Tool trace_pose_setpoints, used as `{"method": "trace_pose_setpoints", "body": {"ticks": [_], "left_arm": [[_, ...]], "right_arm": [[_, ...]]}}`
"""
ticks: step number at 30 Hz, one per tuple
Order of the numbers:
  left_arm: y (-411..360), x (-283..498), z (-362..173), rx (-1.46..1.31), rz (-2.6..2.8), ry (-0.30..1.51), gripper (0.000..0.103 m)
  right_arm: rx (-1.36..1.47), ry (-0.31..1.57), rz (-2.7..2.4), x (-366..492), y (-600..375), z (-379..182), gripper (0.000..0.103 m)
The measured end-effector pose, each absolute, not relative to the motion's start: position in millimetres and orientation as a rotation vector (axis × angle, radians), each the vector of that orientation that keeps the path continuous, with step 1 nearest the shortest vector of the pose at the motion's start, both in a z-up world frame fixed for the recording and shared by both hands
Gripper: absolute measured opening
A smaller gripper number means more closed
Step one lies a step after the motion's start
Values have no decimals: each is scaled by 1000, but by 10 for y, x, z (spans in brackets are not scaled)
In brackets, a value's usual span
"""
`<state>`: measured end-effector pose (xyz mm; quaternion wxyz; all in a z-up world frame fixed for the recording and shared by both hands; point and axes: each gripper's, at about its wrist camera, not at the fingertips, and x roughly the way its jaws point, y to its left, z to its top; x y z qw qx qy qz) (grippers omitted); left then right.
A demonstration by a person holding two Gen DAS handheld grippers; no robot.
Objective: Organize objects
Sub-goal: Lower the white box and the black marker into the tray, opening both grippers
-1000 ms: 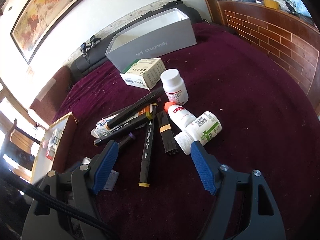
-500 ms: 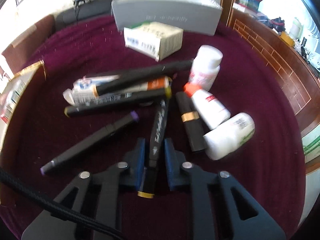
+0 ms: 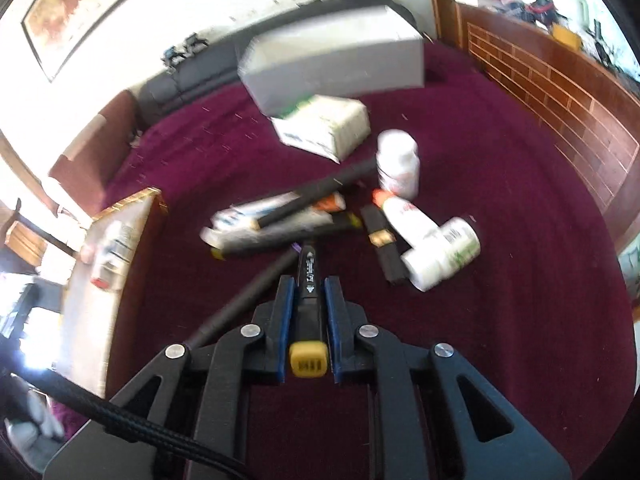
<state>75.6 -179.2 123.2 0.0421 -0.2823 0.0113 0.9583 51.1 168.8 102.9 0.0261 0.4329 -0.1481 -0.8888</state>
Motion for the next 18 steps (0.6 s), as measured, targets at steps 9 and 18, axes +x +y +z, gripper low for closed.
{"method": "trace_pose_setpoints", "body": {"ticks": [9,18], "left_arm": [[-2431,416,1192,-934,3050,-39,29],[-2681,-216,837,-1119,3032,-44,29]], "right_arm": [[1151,-313,-2606,338,659,1527,13],[1161,-150,-2527,-122,-487,1332,13]]}}
